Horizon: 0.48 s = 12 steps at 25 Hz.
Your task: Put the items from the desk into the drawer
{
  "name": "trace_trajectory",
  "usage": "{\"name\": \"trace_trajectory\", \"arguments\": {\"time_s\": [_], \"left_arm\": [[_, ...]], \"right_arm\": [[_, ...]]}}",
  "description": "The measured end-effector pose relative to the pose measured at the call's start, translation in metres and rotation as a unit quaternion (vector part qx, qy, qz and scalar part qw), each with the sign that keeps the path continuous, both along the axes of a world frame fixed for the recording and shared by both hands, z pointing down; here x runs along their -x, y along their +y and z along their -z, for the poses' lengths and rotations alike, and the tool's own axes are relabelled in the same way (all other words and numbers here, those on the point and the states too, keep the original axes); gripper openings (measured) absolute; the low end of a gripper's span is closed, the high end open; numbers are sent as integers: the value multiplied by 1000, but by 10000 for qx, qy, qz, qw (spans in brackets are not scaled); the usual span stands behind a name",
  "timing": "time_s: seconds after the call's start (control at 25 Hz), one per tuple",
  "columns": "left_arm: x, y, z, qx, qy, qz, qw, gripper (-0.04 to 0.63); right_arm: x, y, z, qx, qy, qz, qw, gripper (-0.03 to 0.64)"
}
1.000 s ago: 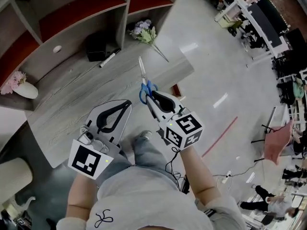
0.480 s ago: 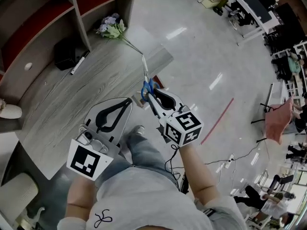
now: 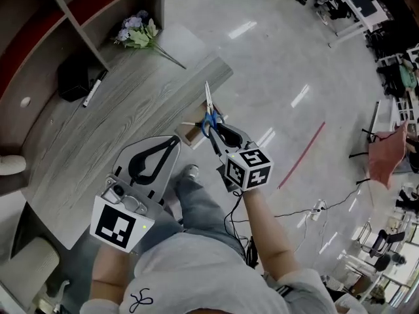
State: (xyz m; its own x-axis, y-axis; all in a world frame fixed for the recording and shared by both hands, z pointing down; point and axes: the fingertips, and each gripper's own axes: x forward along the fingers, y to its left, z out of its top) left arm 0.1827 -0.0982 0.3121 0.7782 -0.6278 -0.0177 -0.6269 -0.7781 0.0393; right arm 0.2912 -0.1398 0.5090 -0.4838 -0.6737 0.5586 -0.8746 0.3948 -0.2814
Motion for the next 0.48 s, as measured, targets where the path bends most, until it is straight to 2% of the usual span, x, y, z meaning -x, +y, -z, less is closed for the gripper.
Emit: {"name": "trace_trajectory", "arguments": {"time_s": [0.48], "left_arm": [[-22,-18,-6,-74,-26,-55,10000,9]], "right_arm": [[-42,3,-75,728,79,-511,9960,83]]}}
